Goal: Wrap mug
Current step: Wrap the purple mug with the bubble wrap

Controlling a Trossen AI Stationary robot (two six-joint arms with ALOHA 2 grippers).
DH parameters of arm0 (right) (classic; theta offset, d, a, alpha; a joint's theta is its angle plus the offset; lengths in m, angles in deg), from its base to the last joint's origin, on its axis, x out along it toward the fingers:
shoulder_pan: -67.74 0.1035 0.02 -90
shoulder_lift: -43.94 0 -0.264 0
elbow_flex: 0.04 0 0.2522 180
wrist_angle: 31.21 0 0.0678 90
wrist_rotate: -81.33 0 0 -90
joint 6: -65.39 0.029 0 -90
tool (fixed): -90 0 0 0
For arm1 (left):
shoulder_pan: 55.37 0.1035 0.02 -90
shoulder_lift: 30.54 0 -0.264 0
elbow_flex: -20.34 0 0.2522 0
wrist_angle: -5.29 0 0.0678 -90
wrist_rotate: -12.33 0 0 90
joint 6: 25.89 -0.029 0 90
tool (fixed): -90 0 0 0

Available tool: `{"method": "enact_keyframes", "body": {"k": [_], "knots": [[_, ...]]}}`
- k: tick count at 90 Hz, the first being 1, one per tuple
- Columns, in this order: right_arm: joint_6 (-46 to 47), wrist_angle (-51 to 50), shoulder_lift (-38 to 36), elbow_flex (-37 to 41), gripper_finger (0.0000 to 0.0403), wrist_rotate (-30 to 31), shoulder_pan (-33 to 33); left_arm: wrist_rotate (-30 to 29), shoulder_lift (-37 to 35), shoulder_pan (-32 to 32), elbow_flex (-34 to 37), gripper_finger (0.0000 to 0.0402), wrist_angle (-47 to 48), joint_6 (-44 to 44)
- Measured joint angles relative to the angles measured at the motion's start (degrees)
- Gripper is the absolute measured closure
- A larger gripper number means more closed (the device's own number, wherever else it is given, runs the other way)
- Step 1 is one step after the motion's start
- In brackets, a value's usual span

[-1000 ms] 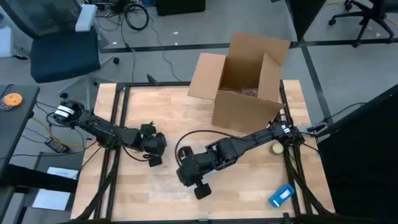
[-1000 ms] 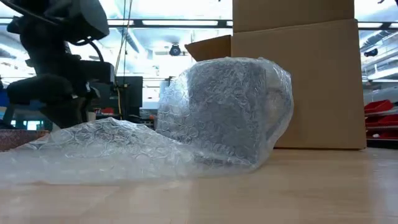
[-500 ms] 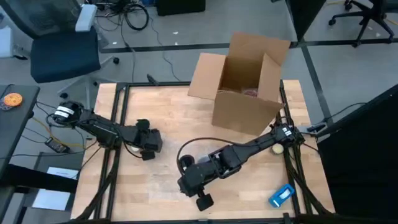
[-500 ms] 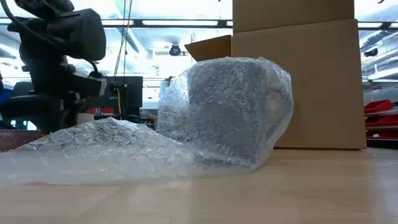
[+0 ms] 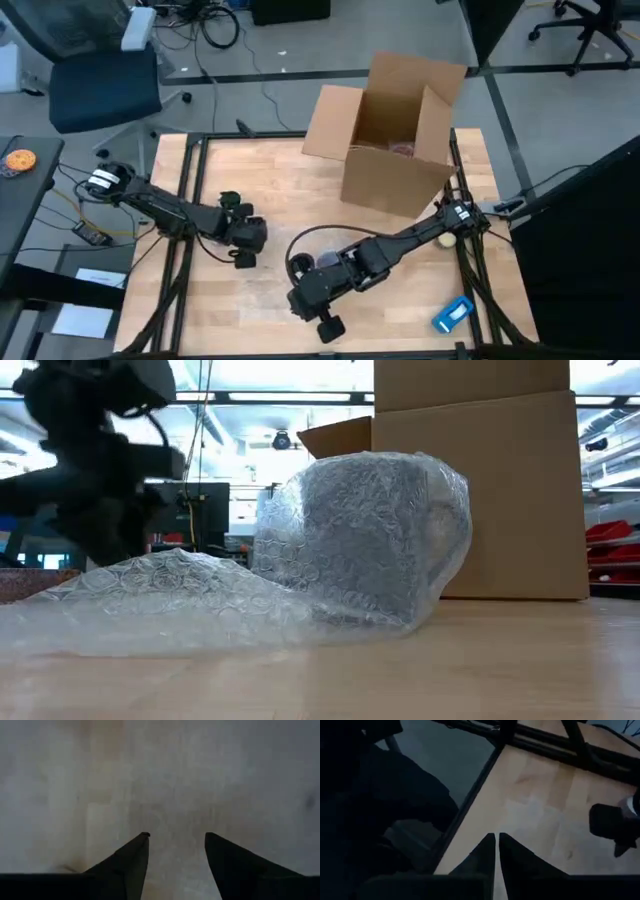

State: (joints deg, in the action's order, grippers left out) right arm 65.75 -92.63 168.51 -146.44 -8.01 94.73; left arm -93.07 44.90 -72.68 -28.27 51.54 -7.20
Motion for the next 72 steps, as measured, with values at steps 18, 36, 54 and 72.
{"method": "enact_keyframes", "body": {"k": [18,36,54,72], "knots": [[-0.1,3.7,0.0,3.1,0.0403,-0.4,2.0,0.1,-0.3,-0.1,8.6,0.0223,-14.1,3.5],[-0.2,26.4,0.0,15.0,0.0403,-7.9,0.9,0.1,-0.2,-0.1,11.6,0.0247,-22.3,5.4],[4.1,46.1,0.0,26.8,0.0403,-10.3,-2.5,0.0,0.1,-0.1,11.9,0.0362,-30.7,0.9],[9.6,47.8,0.0,29.9,0.0403,-10.9,-5.3,-2.4,0.1,0.0,10.0,0.0398,-35.0,-0.7]]}}
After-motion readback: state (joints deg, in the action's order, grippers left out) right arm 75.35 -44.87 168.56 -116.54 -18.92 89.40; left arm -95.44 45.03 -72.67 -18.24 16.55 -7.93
